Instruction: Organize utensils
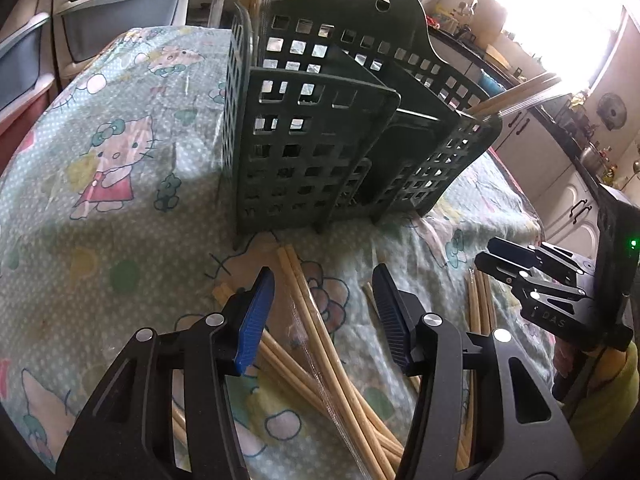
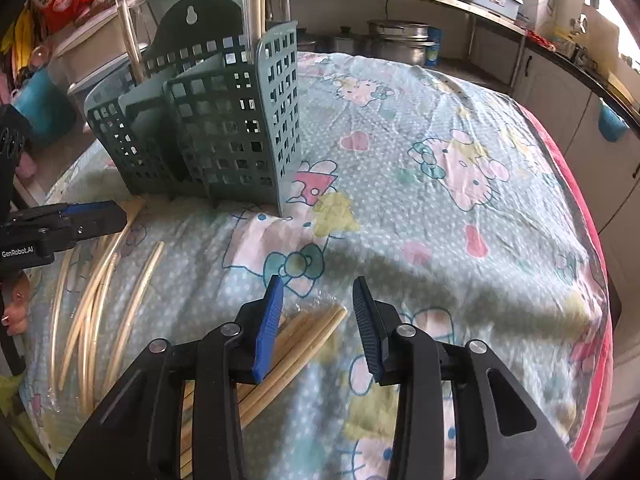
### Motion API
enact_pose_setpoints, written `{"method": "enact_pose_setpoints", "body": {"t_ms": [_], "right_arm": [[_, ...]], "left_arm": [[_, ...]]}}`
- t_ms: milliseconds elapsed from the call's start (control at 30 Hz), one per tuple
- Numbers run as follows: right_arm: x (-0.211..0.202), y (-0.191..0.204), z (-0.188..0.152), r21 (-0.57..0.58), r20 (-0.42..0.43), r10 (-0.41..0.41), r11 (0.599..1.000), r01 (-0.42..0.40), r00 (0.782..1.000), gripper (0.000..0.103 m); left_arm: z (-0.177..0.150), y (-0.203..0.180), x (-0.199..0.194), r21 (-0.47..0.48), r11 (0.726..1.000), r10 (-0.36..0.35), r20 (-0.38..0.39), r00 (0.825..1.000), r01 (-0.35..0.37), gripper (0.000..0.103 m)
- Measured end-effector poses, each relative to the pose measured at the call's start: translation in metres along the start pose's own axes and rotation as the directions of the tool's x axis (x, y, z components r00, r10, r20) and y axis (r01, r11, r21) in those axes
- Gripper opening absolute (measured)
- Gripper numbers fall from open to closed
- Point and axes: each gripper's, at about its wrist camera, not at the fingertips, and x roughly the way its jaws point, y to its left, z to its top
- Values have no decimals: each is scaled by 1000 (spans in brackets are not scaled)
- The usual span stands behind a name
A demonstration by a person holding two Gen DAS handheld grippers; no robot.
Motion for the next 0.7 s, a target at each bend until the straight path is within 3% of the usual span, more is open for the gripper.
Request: {"method": "enact_pose_setpoints", "body": {"t_ms": [333,700], "right_arm": [[12,-9,7,-18,-14,48,999,-49,999,1],[13,-39,4,115,7,114,987,-114,993,1]], "left_arm": [[2,6,13,-30,999,29,-26,999,-29,44],[7,3,26,-32,996,78,-36,996,-79,51]]}}
